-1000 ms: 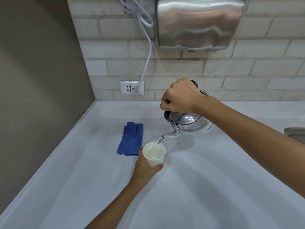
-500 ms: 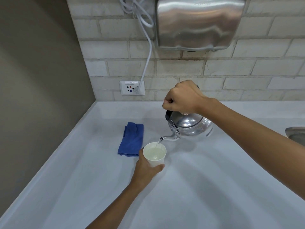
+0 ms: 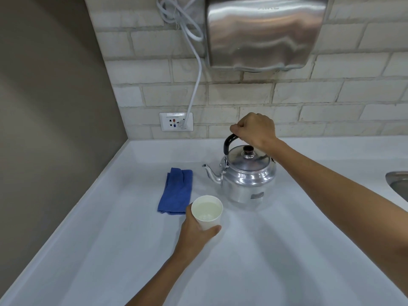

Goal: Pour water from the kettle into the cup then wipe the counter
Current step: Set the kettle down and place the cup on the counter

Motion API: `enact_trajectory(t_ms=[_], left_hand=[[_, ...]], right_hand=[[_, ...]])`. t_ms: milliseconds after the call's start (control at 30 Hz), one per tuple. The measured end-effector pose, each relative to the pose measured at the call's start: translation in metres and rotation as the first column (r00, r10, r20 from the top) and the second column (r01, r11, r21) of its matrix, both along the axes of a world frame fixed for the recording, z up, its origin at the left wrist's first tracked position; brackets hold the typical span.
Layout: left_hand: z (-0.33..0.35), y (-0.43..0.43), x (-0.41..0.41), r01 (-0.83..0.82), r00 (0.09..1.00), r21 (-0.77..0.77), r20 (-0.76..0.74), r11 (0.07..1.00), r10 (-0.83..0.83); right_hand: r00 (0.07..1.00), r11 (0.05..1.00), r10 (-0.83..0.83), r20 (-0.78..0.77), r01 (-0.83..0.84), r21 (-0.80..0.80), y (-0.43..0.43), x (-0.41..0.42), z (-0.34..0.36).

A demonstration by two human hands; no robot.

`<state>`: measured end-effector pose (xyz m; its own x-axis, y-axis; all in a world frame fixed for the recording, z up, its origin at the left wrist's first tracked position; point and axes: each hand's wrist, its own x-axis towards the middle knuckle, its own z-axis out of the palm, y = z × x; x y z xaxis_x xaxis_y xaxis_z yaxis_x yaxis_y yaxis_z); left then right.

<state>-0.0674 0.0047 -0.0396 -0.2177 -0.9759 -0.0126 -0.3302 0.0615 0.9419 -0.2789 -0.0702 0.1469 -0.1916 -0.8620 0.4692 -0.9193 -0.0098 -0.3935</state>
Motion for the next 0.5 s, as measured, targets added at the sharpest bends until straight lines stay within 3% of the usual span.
enact_trajectory(t_ms=[200,500], left_hand=[[-0.001,-0.001,0.0,-0.004,1.0,-0.004,0.009,1.0,0.004],[-0.002,-0.001,0.0,0.011,1.0,0.005,-0.02,1.0,-0.011]], right_hand=[[0.967,0.986,-0.16,0.199,0.147,0.079,-0.026,-0.01,-0.013],[0.957,0.978,-0.179,0.229,0.147,0.149,-0.048,-0.009,-0.027]])
